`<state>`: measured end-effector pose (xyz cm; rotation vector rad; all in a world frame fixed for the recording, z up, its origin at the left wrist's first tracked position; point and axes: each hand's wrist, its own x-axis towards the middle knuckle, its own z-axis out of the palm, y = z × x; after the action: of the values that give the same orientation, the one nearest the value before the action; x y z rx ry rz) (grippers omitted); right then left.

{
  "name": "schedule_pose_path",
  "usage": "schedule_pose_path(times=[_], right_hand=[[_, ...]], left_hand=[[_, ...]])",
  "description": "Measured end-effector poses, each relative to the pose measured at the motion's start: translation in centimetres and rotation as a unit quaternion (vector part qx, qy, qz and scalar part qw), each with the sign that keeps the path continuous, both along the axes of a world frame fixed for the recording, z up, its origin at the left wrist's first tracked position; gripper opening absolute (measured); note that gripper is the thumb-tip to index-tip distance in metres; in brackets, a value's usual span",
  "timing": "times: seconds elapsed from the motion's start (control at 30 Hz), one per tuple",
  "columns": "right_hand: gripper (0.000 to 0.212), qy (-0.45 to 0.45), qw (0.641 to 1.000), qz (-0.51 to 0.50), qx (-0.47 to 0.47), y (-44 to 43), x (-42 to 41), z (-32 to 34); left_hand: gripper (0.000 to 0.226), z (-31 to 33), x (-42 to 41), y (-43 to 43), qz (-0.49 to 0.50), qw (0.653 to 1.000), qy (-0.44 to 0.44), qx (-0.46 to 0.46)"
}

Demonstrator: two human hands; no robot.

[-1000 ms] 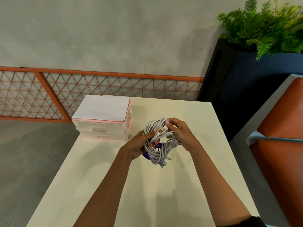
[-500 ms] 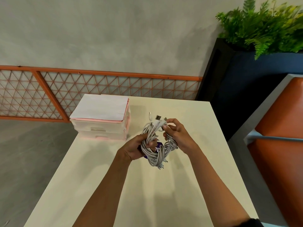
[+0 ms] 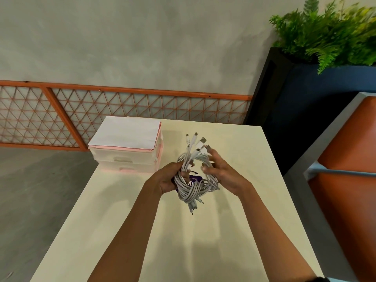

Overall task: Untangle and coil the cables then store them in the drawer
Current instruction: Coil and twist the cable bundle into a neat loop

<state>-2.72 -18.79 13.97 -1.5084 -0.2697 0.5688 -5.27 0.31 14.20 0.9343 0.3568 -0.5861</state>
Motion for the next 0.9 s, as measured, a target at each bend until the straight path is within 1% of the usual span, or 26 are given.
schedule_pose_path(times=[0.03,0.07,0.13,0.2,0.27,0.37,0.43,0.5,0.6,0.67,0.73,0.8,0.9], right_hand=[[0.043,-0.046,0.997,0.030,-0.062,-0.1,-0.1,0.2],[0.041,-0.084,0.990,0.055,-0.103,0.0,-0.1,0.6],[0.036,-0.123,0.981,0.074,-0.134,0.8,-0.2,1.1],[0.035,-0.114,0.986,0.055,-0.113,1.8,-0.5,1.4],[0.037,-0.114,0.989,0.006,-0.097,2.3,-0.5,1.2],[0.030,-0.102,0.992,-0.031,-0.062,2.3,-0.5,0.9],[0.029,-0.094,0.994,-0.042,-0.036,2.4,-0.8,0.9],[0.029,-0.084,0.994,-0.071,-0.021,2.5,-1.1,0.8],[0.022,-0.054,0.987,-0.154,-0.006,2.6,-1.4,0.7],[0.015,-0.039,0.977,-0.209,-0.004,2.4,-1.3,0.3],[0.013,-0.028,0.977,-0.211,-0.015,2.3,-1.2,0.2],[0.020,-0.029,0.986,-0.163,-0.032,2.3,-1.1,0.1],[0.019,-0.011,0.991,-0.116,-0.069,2.2,-0.9,0.4]], left_hand=[[0.030,0.0,0.1,0.1,0.010,1.000,0.008,0.019],[0.030,-0.1,0.2,0.1,0.010,0.999,0.010,0.046],[0.029,0.0,0.1,0.1,-0.029,0.996,-0.003,0.089],[0.033,0.2,-0.1,-0.2,-0.086,0.993,-0.015,0.085],[0.047,0.4,0.0,-0.3,-0.123,0.989,-0.021,0.078],[0.073,0.4,0.3,0.0,-0.133,0.987,-0.037,0.084],[0.081,0.6,0.3,0.4,-0.121,0.987,-0.039,0.095],[0.082,0.7,0.2,0.5,-0.123,0.978,-0.069,0.152],[0.080,0.6,-0.3,0.6,-0.143,0.937,-0.132,0.290],[0.087,-0.3,-0.6,0.9,-0.146,0.916,-0.134,0.349],[0.088,-1.4,-1.0,1.0,-0.127,0.918,-0.129,0.352],[0.082,-2.3,-1.3,0.8,-0.105,0.920,-0.146,0.348],[0.074,-2.7,-1.4,0.2,-0.081,0.917,-0.164,0.354]])
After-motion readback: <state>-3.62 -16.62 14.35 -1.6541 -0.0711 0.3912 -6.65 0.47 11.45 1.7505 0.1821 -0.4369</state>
